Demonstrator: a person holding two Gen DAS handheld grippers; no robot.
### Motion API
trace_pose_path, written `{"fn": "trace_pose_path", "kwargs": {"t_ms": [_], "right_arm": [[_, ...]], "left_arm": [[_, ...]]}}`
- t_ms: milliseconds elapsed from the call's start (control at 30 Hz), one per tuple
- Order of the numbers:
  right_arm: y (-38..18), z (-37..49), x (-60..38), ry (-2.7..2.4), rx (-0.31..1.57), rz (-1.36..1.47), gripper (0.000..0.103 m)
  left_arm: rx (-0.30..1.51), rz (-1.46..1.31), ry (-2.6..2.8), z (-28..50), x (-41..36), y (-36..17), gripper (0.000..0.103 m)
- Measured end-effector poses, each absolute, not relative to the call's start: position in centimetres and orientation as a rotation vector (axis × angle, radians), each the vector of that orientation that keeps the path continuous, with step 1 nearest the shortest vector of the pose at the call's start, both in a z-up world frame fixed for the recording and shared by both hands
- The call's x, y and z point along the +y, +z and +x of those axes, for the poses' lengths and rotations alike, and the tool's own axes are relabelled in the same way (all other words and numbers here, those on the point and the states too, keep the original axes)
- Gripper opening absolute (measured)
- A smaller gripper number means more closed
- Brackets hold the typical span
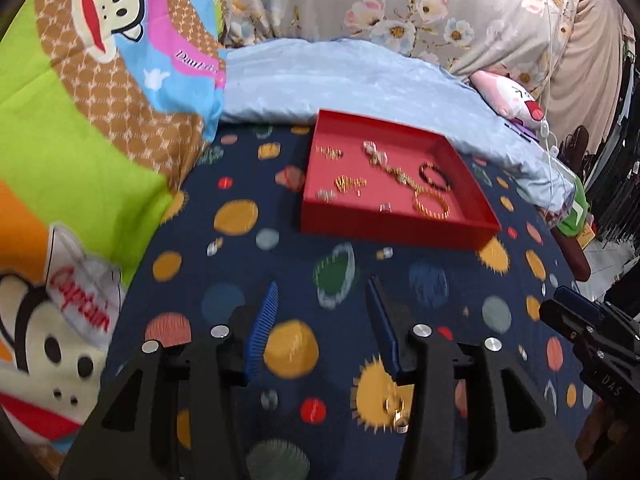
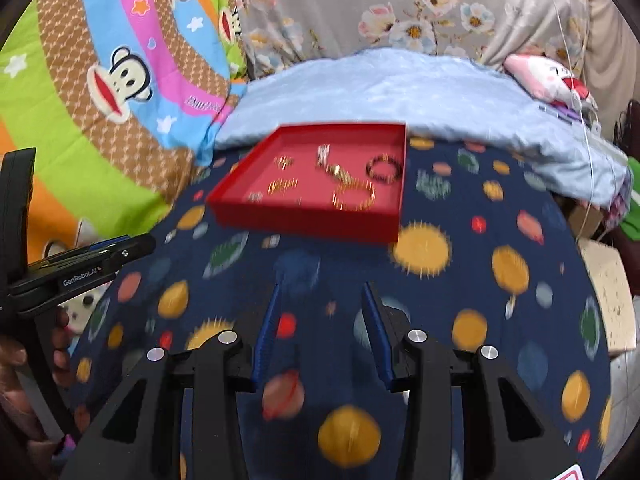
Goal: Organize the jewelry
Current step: 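Move both tools back to the gold hoop earrings on the cover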
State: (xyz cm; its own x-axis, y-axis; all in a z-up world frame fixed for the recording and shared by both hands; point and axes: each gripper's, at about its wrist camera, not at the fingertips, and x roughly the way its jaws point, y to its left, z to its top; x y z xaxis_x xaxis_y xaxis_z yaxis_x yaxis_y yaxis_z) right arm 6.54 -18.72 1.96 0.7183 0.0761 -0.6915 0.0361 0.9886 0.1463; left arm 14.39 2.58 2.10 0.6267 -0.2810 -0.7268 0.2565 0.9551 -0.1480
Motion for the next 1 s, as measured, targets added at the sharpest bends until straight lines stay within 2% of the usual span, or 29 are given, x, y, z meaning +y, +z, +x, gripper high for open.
{"fn": "trace_pose_path", "kwargs": {"t_ms": [333,767,833,1000], "right_arm": [[-1.0,1.8,-17.9,0.026,0.839,0.201,0.041],[-1.7,1.6,-18.3,0.023,0.848,0.228,0.041],[-1.8,1.7,-18.2,0.027,0.850,0.229,0.041],[-2.2,1.9,-17.8,0.042,0.860,0.229,0.041]], "left_arm": [[0.910,0.045,-0.360,8.5,-0.2,-1.8,0.049],[0.960,0.112,-0.375,7.2,-3.3,-5.3,0.047],[0.953,0.116,-0.374,7.2,-3.4,-5.4,0.042],[0.950,0.103,-0.373,7.3,-3.1,-5.3,0.020]]}}
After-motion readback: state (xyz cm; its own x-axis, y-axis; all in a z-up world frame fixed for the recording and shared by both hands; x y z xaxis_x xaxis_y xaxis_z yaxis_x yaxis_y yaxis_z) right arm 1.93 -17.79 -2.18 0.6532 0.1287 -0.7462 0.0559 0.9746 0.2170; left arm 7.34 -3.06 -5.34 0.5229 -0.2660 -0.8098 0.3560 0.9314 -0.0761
